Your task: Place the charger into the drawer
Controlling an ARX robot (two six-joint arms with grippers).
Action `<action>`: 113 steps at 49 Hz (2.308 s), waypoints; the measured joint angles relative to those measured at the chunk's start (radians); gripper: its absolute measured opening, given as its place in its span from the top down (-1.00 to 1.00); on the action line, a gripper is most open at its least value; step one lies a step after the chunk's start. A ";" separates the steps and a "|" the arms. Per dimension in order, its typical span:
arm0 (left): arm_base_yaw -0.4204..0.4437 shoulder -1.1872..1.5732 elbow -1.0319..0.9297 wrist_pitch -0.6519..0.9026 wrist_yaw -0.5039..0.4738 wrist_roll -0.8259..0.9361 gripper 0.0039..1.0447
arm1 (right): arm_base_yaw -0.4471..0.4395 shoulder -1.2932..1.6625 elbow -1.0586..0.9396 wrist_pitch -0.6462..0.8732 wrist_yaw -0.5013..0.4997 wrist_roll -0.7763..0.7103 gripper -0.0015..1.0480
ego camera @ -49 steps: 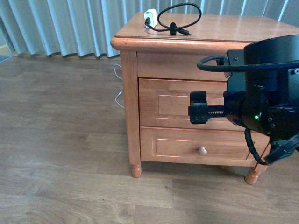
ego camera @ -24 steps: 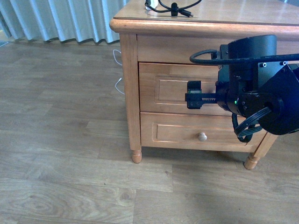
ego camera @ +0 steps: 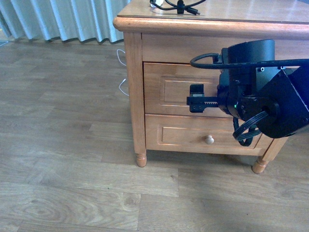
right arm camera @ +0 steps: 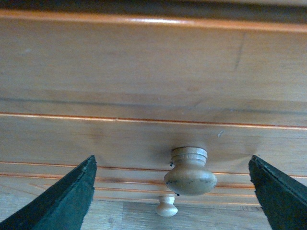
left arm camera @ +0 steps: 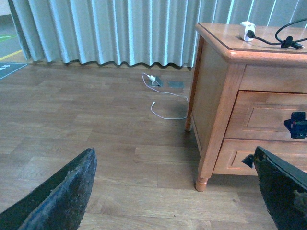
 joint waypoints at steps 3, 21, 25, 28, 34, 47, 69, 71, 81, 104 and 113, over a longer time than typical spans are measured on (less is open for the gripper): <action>0.000 0.000 0.000 0.000 0.000 0.000 -0.89 | 0.001 0.000 0.000 0.005 0.002 0.000 -0.39; 0.000 0.000 0.000 0.000 0.000 0.000 -0.89 | -0.002 0.000 0.000 0.005 0.011 0.000 0.55; 0.000 0.000 0.000 0.000 0.000 0.000 -0.89 | -0.001 0.000 0.000 0.001 0.011 0.000 0.55; 0.000 0.000 0.000 0.000 0.000 0.000 -0.89 | -0.001 -0.002 0.000 -0.006 0.010 0.002 0.55; 0.000 0.000 0.000 0.000 0.000 0.000 -0.89 | -0.002 -0.016 -0.013 -0.024 -0.003 0.012 0.56; 0.000 0.000 0.000 0.000 0.000 0.000 -0.89 | 0.016 -0.150 -0.166 -0.122 -0.036 0.082 0.56; 0.000 0.000 0.000 0.000 0.000 0.000 -0.89 | 0.082 -0.481 -0.594 -0.185 -0.110 0.106 0.57; 0.000 0.000 0.000 0.000 0.000 0.000 -0.89 | 0.086 -0.500 -0.612 -0.190 -0.114 0.106 0.57; 0.000 0.000 0.000 0.000 0.000 0.000 -0.89 | 0.093 -0.576 -0.669 -0.235 -0.125 0.130 -0.02; 0.000 0.000 0.000 0.000 0.000 0.000 -0.89 | -0.105 -1.284 -0.770 -0.590 -0.269 0.081 -0.85; 0.000 0.000 0.000 0.000 0.000 0.000 -0.89 | -0.224 -1.524 -0.794 -0.737 -0.360 0.050 -0.85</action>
